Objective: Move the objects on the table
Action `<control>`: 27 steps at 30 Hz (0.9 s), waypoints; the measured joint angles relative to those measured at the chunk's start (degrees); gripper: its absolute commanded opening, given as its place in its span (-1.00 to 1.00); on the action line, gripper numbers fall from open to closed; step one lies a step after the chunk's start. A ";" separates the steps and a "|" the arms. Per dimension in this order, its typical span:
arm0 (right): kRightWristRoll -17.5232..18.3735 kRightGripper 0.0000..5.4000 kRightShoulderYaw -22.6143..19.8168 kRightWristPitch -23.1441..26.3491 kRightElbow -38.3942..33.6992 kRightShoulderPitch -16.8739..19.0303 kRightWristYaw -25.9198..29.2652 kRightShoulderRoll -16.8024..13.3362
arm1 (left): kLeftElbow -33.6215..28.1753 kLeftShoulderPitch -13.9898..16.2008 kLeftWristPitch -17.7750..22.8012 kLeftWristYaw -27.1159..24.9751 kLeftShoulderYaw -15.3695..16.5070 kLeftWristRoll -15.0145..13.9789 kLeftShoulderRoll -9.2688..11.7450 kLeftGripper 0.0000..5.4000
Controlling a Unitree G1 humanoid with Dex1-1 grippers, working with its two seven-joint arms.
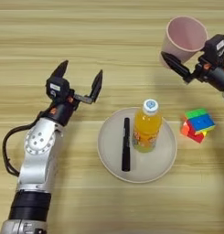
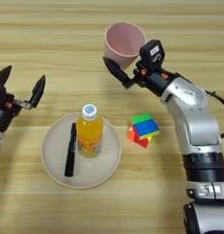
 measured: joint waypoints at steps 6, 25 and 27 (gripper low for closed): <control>2.02 0.57 0.12 1.89 -3.62 0.90 3.39 -2.94 | -5.95 2.80 1.13 -7.51 -4.48 -1.09 2.86 1.00; 13.30 0.57 -2.26 7.78 -10.75 4.04 20.02 -15.24 | -28.12 3.29 15.46 -18.25 -9.71 -15.20 8.86 1.00; 15.39 0.57 -2.92 8.81 -12.23 4.80 21.68 -16.56 | -29.42 3.20 16.52 -18.37 -9.98 -15.27 9.36 1.00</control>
